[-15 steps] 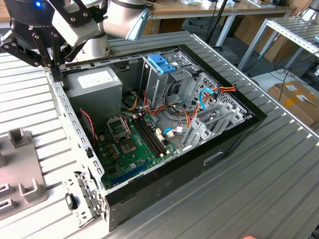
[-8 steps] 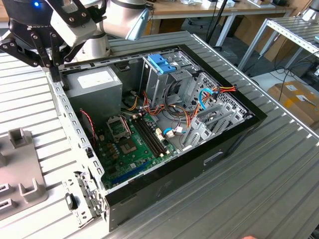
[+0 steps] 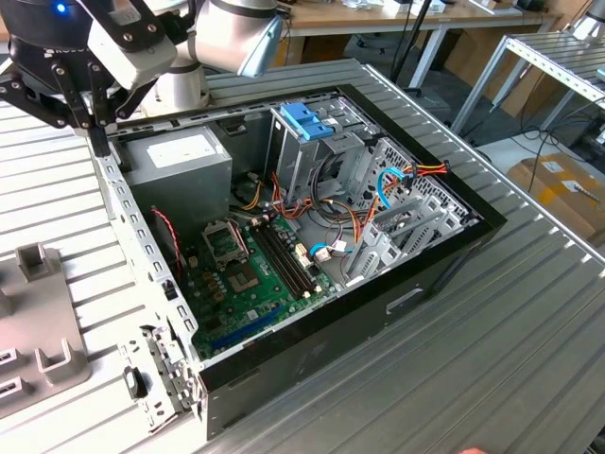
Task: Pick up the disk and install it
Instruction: 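Reach for the disk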
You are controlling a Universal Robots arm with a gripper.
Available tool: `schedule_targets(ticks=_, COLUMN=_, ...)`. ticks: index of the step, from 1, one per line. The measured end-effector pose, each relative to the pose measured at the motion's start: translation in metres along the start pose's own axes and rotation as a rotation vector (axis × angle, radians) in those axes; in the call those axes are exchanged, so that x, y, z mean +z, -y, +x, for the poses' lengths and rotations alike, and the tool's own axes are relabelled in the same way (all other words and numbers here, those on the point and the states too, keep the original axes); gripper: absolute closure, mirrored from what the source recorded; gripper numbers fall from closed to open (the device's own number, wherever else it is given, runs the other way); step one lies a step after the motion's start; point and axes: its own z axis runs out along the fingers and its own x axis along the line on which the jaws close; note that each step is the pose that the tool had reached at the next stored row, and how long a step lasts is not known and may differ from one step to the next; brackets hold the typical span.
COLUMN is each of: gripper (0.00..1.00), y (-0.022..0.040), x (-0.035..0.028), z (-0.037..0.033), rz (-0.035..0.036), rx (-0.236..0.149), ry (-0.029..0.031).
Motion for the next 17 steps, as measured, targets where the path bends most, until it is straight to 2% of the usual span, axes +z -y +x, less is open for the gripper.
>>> schedule_targets(ticks=7, gripper=0.89, y=-0.0006, x=-0.0001, z=0.0054, rz=0.0001, rx=0.0, ry=-0.0001)
schedule_targets(ticks=17, gripper=0.89, y=-0.0008, x=-0.0001, z=0.0059, rz=0.0001, rx=0.0, ry=0.0)
